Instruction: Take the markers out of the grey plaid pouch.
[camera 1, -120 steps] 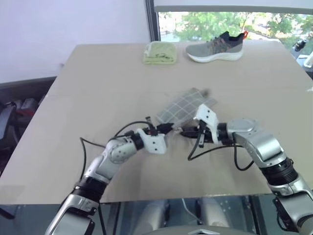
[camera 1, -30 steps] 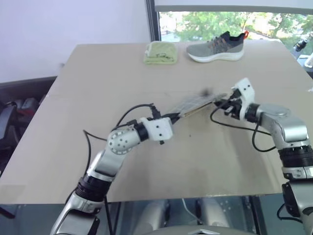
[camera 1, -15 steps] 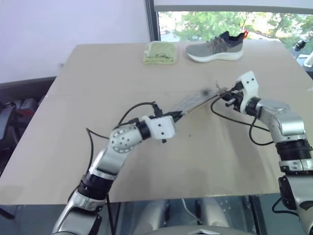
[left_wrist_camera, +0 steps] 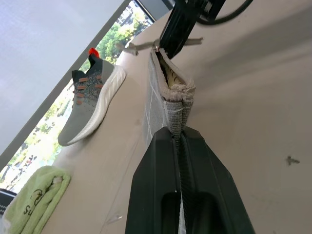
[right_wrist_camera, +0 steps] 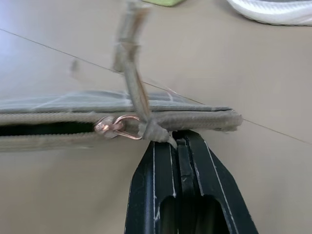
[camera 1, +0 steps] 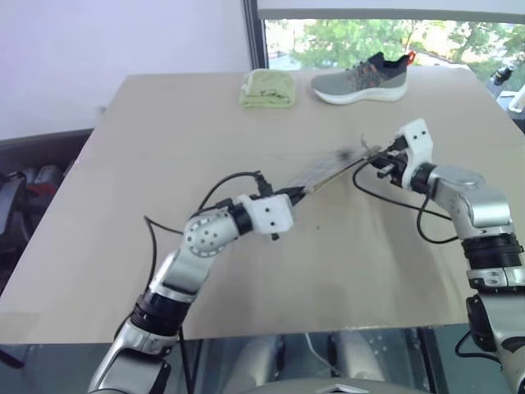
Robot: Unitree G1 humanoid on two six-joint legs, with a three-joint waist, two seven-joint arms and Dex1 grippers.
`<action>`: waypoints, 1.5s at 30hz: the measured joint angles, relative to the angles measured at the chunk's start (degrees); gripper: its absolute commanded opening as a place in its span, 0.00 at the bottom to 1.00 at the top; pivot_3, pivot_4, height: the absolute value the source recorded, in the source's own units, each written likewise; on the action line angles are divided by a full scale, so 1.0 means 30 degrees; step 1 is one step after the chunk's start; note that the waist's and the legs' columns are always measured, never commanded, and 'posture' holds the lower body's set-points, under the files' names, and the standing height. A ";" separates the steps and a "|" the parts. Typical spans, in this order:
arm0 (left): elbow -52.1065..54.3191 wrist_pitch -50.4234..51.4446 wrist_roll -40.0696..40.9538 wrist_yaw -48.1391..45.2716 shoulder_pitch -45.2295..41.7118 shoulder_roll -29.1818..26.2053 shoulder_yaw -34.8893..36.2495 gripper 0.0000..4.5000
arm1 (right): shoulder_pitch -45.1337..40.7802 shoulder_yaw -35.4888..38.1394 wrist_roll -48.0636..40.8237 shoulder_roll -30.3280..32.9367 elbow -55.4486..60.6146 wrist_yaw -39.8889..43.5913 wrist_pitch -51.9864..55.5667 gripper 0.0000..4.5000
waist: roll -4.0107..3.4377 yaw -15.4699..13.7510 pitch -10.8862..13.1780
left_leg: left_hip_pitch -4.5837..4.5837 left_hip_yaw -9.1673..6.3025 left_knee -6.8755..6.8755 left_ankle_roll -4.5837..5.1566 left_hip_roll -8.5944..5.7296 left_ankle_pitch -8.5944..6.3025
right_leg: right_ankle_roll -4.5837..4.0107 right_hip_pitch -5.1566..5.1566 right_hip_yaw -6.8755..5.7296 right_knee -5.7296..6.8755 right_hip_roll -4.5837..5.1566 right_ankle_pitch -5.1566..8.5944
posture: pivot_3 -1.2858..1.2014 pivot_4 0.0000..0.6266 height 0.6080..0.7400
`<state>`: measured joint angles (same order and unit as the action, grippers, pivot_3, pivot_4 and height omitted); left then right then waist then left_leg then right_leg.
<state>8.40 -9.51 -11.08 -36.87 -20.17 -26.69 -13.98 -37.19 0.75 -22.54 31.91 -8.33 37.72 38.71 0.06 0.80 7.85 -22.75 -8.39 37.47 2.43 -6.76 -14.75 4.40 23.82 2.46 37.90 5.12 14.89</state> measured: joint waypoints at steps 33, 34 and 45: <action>0.0958 0.0594 0.2034 -0.0696 0.0046 -0.0399 0.0004 0.00 | -0.0409 -0.0412 0.1543 -0.0599 -0.2619 -0.3183 -0.4070 0.01 | 0.0014 0.0128 0.0007 | -0.0005 0.0034 -0.0011 -0.0015 0.0003 0.0012 | 0.0004 0.0022 -0.0001 -0.0008 -0.0005 -0.0009 | 0.52 0.24 1.00; 0.0958 0.0593 0.2034 -0.0680 0.0113 -0.0398 0.0001 0.00 | -0.0405 -0.0408 0.1490 -0.0598 -0.2579 -0.3182 -0.4043 0.01 | 0.0014 0.0112 0.0007 | 0.0003 0.0032 -0.0004 -0.0017 0.0005 0.0013 | 0.0004 0.0018 -0.0003 0.0005 -0.0008 -0.0009 | 0.52 0.24 1.00; 0.0844 0.0504 0.2040 -0.0616 0.0420 -0.0770 0.0332 0.00 | 0.1626 0.0711 -0.3160 0.0987 0.2594 0.1853 0.0823 0.01 | 0.0014 0.0023 0.0007 | -0.0003 0.0020 -0.0008 -0.0014 0.0012 0.0011 | 0.0004 0.0010 -0.0005 -0.0011 0.0010 -0.0009 | 0.52 0.24 1.00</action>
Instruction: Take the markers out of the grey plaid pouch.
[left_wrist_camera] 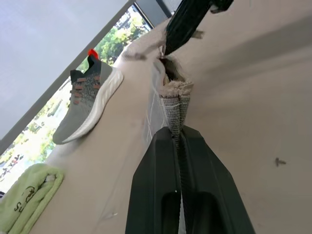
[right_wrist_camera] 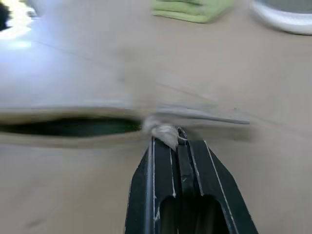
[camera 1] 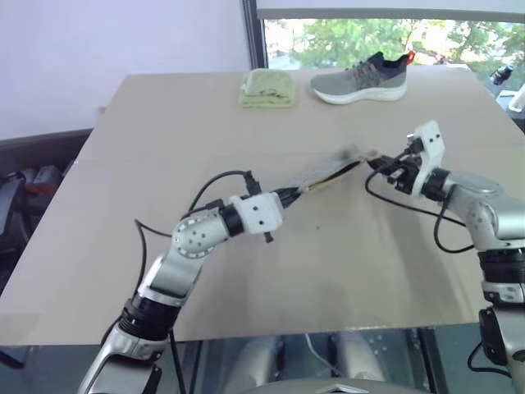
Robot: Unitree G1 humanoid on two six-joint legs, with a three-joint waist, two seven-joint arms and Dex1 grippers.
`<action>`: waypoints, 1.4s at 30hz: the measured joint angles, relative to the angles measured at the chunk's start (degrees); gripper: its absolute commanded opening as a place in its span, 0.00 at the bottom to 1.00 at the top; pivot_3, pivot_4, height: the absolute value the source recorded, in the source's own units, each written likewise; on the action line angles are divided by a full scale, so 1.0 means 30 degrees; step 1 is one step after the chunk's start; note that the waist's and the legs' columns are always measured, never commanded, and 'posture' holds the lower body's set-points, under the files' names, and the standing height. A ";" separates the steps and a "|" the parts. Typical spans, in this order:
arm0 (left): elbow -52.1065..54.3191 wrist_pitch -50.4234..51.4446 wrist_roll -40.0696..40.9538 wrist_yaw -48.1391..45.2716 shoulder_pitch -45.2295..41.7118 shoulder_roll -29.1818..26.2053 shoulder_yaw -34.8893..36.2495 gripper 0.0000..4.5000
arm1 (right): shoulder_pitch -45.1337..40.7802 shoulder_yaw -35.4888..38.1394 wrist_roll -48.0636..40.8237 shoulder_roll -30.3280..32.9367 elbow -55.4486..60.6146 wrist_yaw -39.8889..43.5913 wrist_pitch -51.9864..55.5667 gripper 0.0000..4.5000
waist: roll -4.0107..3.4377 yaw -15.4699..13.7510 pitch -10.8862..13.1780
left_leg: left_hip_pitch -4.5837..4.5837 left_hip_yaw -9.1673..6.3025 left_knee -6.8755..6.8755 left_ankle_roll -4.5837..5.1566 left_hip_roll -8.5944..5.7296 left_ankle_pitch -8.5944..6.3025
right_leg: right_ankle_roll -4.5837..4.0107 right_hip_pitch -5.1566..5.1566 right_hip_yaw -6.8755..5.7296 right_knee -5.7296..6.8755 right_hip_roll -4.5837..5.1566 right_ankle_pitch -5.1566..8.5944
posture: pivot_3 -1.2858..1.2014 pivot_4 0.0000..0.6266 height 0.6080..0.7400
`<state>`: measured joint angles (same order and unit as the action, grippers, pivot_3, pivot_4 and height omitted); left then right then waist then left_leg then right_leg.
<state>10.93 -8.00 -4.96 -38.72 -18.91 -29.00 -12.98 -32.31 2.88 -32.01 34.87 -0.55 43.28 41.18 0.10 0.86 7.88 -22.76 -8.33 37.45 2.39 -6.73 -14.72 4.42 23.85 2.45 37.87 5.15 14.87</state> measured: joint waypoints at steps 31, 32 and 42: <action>-0.0011 -0.0633 0.3631 -0.2088 0.3754 -0.2887 0.2705 0.00 | -0.2605 0.7092 -0.1618 0.0808 -0.7048 -0.6218 0.0562 0.01 | -0.0034 0.0035 0.0020 | 0.0047 0.0037 -0.0017 0.0001 0.0024 0.0000 | -0.0005 -0.0024 0.0020 0.0021 0.0022 -0.0002 | 0.52 0.24 1.00; -0.0007 -0.0687 0.3631 -0.2132 0.3753 -0.2887 0.2698 0.00 | -0.2579 0.7091 -0.1557 0.0693 -0.7087 -0.6222 0.0564 0.01 | -0.0038 0.0102 0.0020 | 0.0054 0.0049 -0.0020 0.0002 0.0025 0.0000 | -0.0005 -0.0022 0.0033 0.0031 0.0021 -0.0002 | 0.52 0.24 1.00; 0.0011 0.1014 0.3865 -0.1822 0.3278 -0.2143 0.2662 0.17 | -0.0570 0.5565 -0.3721 0.0106 -0.2405 -0.3115 0.3780 0.00 | -0.0039 0.0005 0.0018 | 0.0032 0.0037 -0.0018 0.0006 0.0025 -0.0003 | -0.0004 -0.0021 0.0018 0.0002 0.0028 -0.0002 | 0.52 0.24 1.00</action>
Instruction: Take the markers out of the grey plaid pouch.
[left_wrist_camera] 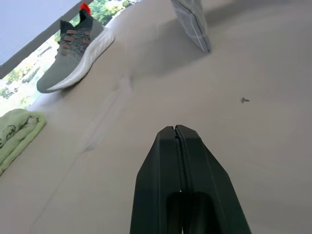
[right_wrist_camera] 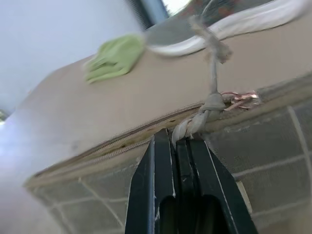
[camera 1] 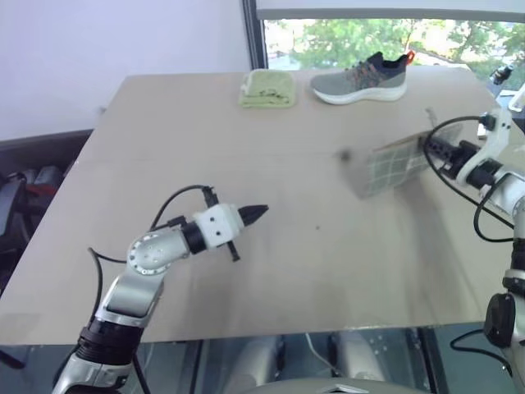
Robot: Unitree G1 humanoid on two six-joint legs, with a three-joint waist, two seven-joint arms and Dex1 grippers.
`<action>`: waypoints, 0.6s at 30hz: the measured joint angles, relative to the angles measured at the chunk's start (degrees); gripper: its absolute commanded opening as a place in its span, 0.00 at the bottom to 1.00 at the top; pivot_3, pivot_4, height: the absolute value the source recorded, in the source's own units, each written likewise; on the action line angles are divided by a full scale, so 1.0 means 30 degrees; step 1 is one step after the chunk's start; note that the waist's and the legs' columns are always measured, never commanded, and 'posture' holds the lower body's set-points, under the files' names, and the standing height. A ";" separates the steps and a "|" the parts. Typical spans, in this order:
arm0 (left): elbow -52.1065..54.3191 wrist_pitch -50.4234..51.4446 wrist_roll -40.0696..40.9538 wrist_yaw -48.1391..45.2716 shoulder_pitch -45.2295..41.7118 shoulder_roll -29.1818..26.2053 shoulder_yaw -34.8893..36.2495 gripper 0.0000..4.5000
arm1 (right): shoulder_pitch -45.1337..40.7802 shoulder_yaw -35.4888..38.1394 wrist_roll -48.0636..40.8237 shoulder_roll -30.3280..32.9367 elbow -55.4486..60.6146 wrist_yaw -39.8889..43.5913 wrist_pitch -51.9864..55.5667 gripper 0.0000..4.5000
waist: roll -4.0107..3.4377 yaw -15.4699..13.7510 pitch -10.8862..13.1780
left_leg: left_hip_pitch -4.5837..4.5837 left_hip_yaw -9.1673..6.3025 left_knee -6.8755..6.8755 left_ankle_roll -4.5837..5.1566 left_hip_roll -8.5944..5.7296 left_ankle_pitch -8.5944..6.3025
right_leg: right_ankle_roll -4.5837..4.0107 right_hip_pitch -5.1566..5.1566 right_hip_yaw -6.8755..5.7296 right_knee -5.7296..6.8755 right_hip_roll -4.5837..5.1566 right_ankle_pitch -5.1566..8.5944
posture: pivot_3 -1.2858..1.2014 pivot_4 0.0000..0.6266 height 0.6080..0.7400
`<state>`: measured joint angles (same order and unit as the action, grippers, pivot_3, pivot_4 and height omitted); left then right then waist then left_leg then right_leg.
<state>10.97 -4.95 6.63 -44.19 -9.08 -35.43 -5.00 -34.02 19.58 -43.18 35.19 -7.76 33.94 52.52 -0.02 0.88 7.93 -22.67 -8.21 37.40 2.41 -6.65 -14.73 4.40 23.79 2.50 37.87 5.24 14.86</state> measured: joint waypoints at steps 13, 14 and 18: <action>0.1408 0.8415 0.5400 0.2775 -0.1593 0.5031 0.0312 0.68 | 0.0767 -0.1423 -0.1569 -0.1055 0.3351 0.0469 0.2404 0.00 | 0.0021 -0.0020 -0.0006 | -0.0001 -0.0017 0.0028 -0.0003 -0.0010 0.0002 | 0.0001 -0.0002 -0.0015 0.0020 -0.0011 -0.0001 | 0.52 0.24 1.00; 0.1407 0.8724 0.5557 0.2813 -0.1688 0.5086 0.0336 0.68 | 0.0752 -0.1487 -0.1568 -0.1058 0.3353 0.0442 0.2412 0.00 | 0.0021 -0.0020 -0.0006 | 0.0000 -0.0016 0.0028 -0.0003 -0.0010 0.0002 | 0.0001 -0.0002 -0.0015 0.0022 -0.0016 -0.0001 | 0.52 0.24 1.00; 0.1322 0.9425 0.5936 0.2717 -0.2358 0.5411 0.0332 0.68 | 0.0727 -0.1703 -0.1634 -0.1341 0.3815 0.0340 0.2583 0.00 | 0.0021 -0.0039 -0.0006 | 0.0001 -0.0016 0.0029 -0.0004 -0.0011 0.0003 | 0.0001 -0.0004 -0.0016 0.0022 -0.0024 -0.0001 | 0.52 0.24 1.00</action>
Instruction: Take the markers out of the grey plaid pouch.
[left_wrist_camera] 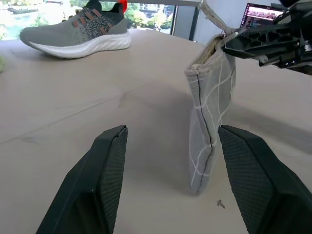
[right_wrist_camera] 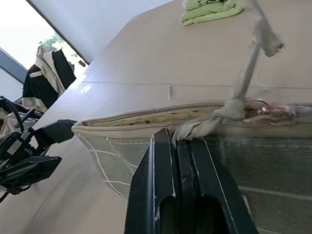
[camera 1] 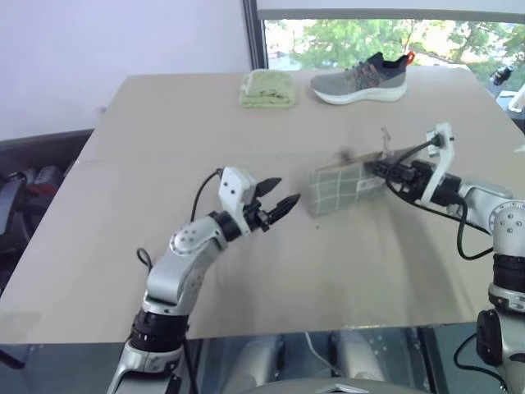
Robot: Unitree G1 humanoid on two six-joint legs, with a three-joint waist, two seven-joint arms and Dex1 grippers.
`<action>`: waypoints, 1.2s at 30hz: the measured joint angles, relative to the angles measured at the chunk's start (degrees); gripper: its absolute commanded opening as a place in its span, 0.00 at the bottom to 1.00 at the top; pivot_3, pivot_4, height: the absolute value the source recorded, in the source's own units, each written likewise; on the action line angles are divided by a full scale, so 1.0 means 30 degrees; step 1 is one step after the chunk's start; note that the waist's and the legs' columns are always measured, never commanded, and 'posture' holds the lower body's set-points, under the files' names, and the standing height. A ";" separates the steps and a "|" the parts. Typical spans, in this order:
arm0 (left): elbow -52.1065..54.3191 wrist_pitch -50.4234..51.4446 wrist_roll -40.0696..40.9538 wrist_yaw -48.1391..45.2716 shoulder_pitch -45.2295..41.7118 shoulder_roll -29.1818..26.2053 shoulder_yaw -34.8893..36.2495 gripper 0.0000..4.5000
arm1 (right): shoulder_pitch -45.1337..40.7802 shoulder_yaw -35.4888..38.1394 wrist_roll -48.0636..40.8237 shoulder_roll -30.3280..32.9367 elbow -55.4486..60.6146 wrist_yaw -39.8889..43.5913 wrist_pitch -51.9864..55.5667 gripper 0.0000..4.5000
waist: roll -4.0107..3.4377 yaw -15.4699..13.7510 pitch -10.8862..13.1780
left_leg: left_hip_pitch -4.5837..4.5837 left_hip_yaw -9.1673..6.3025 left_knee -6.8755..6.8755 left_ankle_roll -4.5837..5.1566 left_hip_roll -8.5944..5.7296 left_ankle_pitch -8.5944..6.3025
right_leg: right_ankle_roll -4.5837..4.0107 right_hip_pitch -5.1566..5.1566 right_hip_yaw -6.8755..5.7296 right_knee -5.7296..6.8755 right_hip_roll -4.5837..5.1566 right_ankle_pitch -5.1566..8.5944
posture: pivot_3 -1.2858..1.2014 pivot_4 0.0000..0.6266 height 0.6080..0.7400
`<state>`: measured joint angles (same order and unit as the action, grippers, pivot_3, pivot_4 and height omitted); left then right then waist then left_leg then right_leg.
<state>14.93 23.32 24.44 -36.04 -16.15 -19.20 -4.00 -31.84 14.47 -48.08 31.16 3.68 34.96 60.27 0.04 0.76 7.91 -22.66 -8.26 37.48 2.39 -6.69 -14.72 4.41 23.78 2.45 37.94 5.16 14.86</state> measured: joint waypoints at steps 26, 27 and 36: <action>-0.2351 0.0341 -0.0901 -0.1260 -0.1977 0.0702 -0.1444 0.05 | 0.0599 -0.0048 -0.0681 -0.0232 0.1569 -0.0465 0.0188 0.00 | 0.0002 -0.0010 0.0000 | -0.0001 -0.0002 0.0002 0.0000 -0.0007 0.0000 | 0.0000 -0.0001 0.0003 -0.0008 0.0003 0.0000 | 0.52 0.24 1.00; -0.2350 0.0268 -0.1002 -0.1245 -0.1977 0.0711 -0.1467 0.05 | 0.0717 -0.0040 -0.0796 -0.0179 0.1791 -0.0363 0.0199 0.00 | 0.0002 -0.0003 0.0000 | -0.0002 -0.0001 0.0002 0.0000 -0.0007 0.0000 | 0.0000 0.0000 0.0004 -0.0009 0.0005 0.0000 | 0.52 0.24 1.00; -0.1957 0.0229 -0.1289 -0.1725 -0.1751 -0.0090 -0.1406 0.05 | 0.1712 -0.0855 -0.2894 0.0028 0.4274 0.1230 0.1055 0.00 | 0.0004 -0.0010 -0.0001 | 0.0001 -0.0005 0.0002 0.0001 -0.0006 0.0000 | 0.0000 -0.0002 0.0000 -0.0005 0.0018 0.0000 | 0.52 0.24 1.00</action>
<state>9.06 24.01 20.57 -41.21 -21.40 -19.47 -8.22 -26.70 11.90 -56.76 31.25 16.50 38.65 63.43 0.06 0.73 7.91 -22.66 -8.28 37.49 2.40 -6.70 -14.72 4.41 23.77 2.45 37.92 5.22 14.86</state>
